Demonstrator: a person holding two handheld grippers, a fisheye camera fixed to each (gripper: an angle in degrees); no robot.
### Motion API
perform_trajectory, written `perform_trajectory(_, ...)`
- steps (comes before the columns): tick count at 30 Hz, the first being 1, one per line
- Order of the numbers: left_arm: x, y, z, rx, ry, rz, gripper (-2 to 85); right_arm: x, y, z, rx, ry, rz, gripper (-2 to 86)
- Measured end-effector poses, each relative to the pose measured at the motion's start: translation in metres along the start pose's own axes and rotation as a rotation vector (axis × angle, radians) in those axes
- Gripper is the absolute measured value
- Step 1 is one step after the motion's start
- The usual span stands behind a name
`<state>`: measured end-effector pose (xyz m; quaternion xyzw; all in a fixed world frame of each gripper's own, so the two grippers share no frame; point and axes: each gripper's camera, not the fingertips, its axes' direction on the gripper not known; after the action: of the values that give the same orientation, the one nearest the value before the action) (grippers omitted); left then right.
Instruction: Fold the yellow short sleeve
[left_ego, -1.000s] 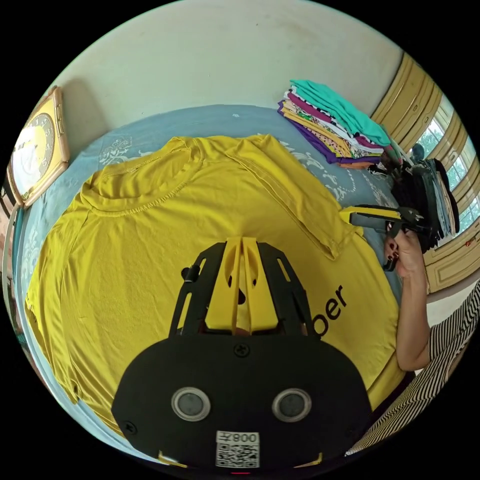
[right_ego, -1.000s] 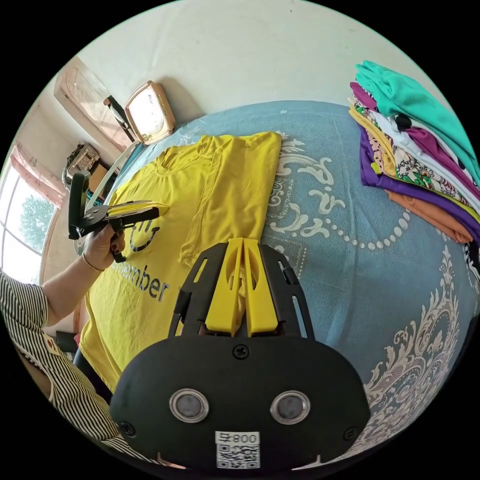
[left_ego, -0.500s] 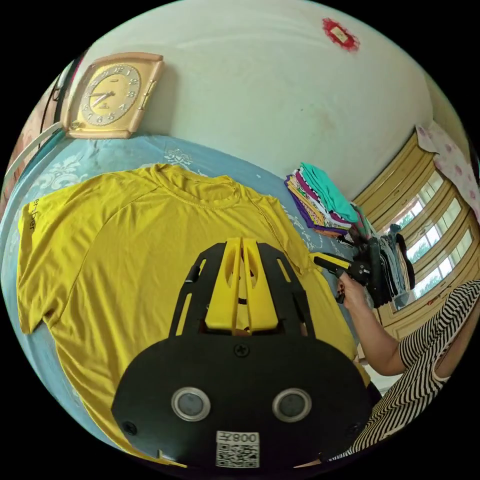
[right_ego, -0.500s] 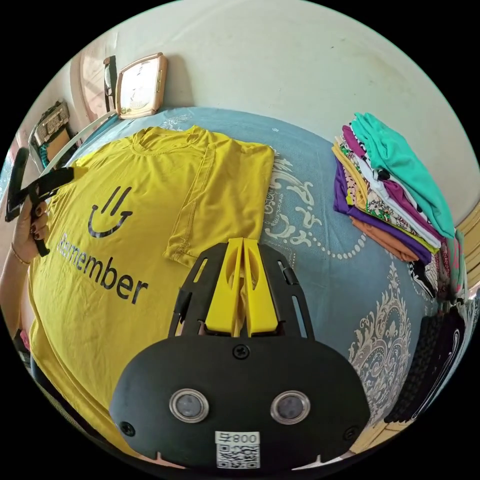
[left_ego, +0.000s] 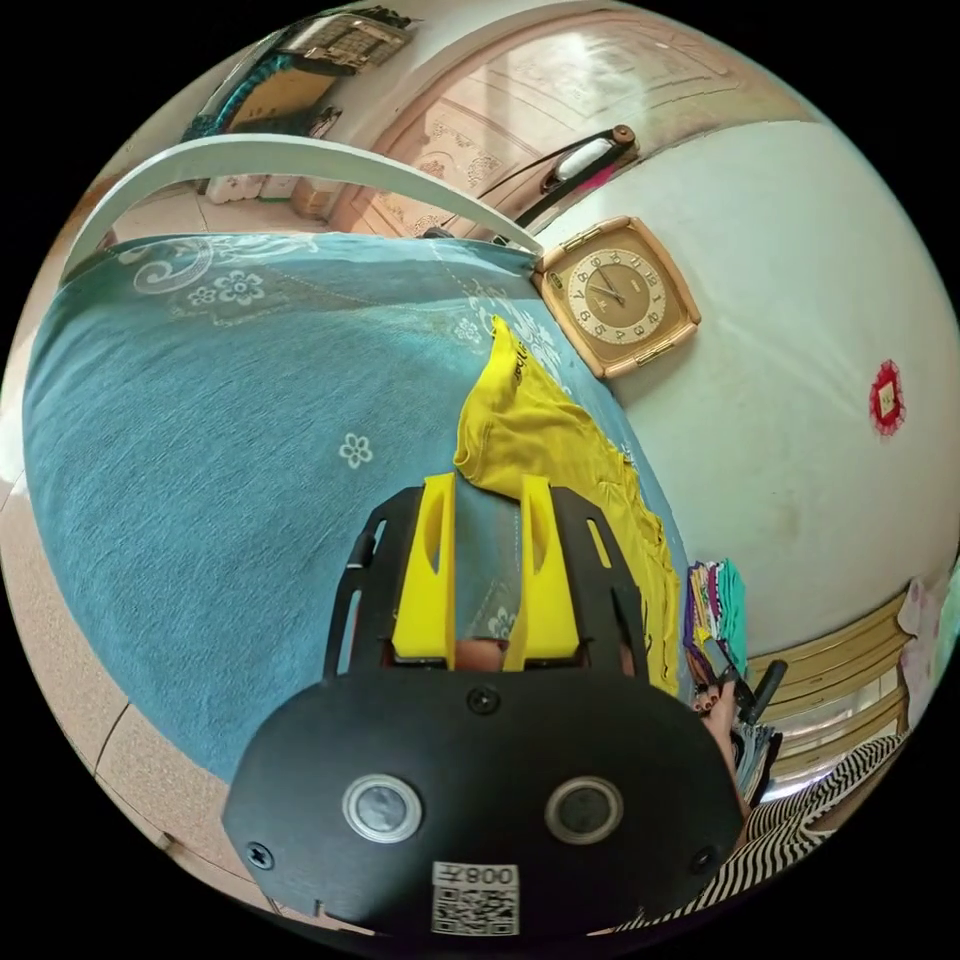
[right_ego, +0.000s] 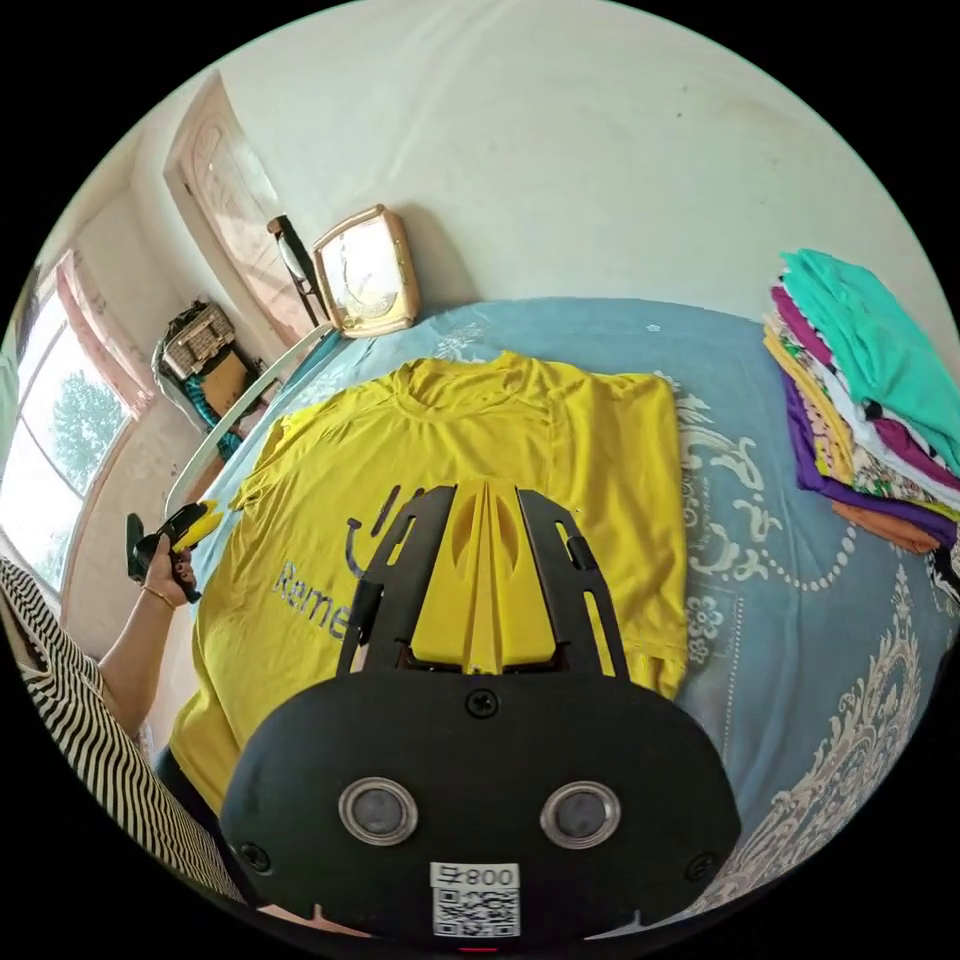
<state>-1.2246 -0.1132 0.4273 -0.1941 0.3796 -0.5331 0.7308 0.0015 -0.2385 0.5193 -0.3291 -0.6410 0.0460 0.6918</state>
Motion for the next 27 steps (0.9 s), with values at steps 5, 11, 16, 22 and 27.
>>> perform_trajectory(5,-0.017,-0.029,-0.030,0.002,0.038,0.002,6.9,-0.067,-0.030,0.084,-0.068,-0.133,-0.169,0.3)
perform_trajectory(11,-0.039,-0.053,-0.062,0.002,0.142,-0.018,3.5,-0.142,-0.070,0.186,-0.157,-0.315,-0.336,1.3)
perform_trajectory(16,-0.048,-0.065,-0.086,-0.002,0.168,-0.016,2.0,-0.225,-0.122,0.281,-0.213,-0.392,-0.504,3.8)
perform_trajectory(22,-0.054,-0.076,-0.112,-0.006,0.191,-0.016,1.5,-0.325,-0.174,0.394,-0.312,-0.330,-0.649,6.0)
perform_trajectory(27,-0.057,-0.080,-0.128,-0.012,0.209,-0.015,1.3,-0.377,-0.190,0.483,-0.465,-0.228,-0.727,7.4)
